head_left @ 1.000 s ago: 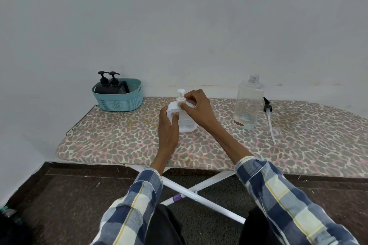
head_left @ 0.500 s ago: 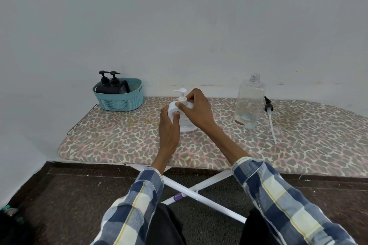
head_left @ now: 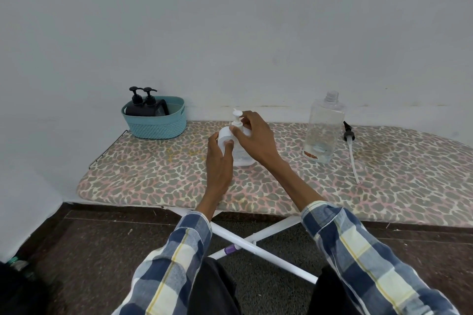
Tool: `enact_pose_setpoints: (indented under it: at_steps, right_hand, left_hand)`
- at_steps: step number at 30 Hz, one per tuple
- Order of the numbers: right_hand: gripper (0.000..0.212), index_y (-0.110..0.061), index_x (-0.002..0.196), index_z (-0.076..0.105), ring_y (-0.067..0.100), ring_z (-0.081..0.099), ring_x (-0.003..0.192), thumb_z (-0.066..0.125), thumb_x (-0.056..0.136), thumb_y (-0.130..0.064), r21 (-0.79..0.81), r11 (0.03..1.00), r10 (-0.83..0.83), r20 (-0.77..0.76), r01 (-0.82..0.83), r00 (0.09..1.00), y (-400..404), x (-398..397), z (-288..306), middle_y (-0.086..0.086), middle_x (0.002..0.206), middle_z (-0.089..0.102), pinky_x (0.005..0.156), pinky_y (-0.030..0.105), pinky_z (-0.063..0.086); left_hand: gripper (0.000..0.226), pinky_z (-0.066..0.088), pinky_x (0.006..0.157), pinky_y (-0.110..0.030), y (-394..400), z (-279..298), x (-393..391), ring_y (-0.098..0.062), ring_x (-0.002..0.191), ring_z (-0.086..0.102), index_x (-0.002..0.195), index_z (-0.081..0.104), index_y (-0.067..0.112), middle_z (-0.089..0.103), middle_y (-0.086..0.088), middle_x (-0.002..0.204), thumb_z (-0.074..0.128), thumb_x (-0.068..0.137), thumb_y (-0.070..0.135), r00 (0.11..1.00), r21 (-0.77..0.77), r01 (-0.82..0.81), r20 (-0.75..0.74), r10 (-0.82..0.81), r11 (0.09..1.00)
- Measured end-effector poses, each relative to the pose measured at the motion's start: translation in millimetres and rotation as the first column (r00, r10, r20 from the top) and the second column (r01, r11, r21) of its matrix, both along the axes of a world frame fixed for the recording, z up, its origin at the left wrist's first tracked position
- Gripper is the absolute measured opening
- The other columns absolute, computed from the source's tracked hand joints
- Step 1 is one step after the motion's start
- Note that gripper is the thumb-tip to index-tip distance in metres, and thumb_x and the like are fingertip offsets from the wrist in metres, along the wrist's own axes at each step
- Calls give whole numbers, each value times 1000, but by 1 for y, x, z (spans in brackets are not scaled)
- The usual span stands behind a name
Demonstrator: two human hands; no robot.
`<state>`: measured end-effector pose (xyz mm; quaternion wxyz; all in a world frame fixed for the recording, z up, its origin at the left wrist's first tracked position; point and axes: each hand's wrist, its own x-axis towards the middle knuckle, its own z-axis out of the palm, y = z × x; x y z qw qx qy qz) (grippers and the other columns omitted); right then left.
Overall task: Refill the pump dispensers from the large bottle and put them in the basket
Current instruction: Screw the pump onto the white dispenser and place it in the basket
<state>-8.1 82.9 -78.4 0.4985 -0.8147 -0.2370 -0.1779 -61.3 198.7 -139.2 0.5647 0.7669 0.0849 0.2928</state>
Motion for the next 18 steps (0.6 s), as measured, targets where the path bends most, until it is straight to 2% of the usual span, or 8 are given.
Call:
enact_pose_setpoints:
  at_steps: [1,3,5,8,11,14,16,18]
  right_hand:
    - [27,-18,121,69,11,64,97,71,98,-31,-11,1000,10,3,-10,1000,-1,0,1,-5,109,65,82,26,48]
    - [22,-16,116,72,11,64,94,70,99,-29,-23,1000,16,-7,-16,1000,-3,2,2,-4,108,64,85,31,52]
    - [17,-20,102,67,9,64,90,75,95,-33,0,1000,-8,-24,8,1000,-4,3,3,-6,104,66,81,26,51]
    - [29,-23,93,60,6,65,89,82,89,-42,47,997,-58,-35,60,998,0,2,1,-9,97,67,75,22,50]
    - [27,-22,103,65,9,66,93,76,94,-45,11,999,-38,-6,38,999,3,1,1,-8,105,67,79,25,53]
    - [31,-16,122,72,13,65,98,70,98,-37,-31,999,14,-18,-15,1000,-1,3,2,-4,110,64,89,36,56]
    - [28,-16,120,74,13,66,99,71,98,-32,-17,999,29,-45,-30,999,-4,4,1,-4,111,64,93,39,56]
    - [19,-20,106,74,10,68,97,77,92,-34,58,998,12,-59,-9,998,-5,3,0,-5,111,69,90,36,57]
  left_hand:
    - [42,49,99,-37,0,-1,1,-19,122,60,148,44,26,59,1,140,48,111,46,1000,2,-3,-3,3,1000]
    - [43,48,98,-37,0,-1,1,-20,122,60,147,45,25,59,0,140,49,110,46,1000,5,-1,1,1,1000]
    - [40,48,97,-35,-1,1,1,-19,122,60,147,45,25,59,-1,140,50,111,42,1000,2,2,4,-2,1000]
    - [37,49,95,-35,0,2,-1,-19,121,61,145,46,26,60,1,138,51,111,41,1000,-13,0,2,0,1000]
    - [39,48,95,-35,0,0,-1,-19,122,61,146,46,26,60,1,139,50,111,43,1000,-6,-8,3,8,1000]
    - [41,50,97,-38,0,-1,1,-20,121,60,146,46,25,60,0,138,50,110,45,1000,4,-5,4,5,1000]
    - [41,51,97,-38,0,0,1,-19,120,60,145,46,24,60,-1,137,51,109,44,1000,1,6,4,-6,1000]
    - [42,50,95,-33,0,1,0,-18,120,60,145,47,24,59,0,137,51,108,43,1000,-4,16,19,-16,1000]
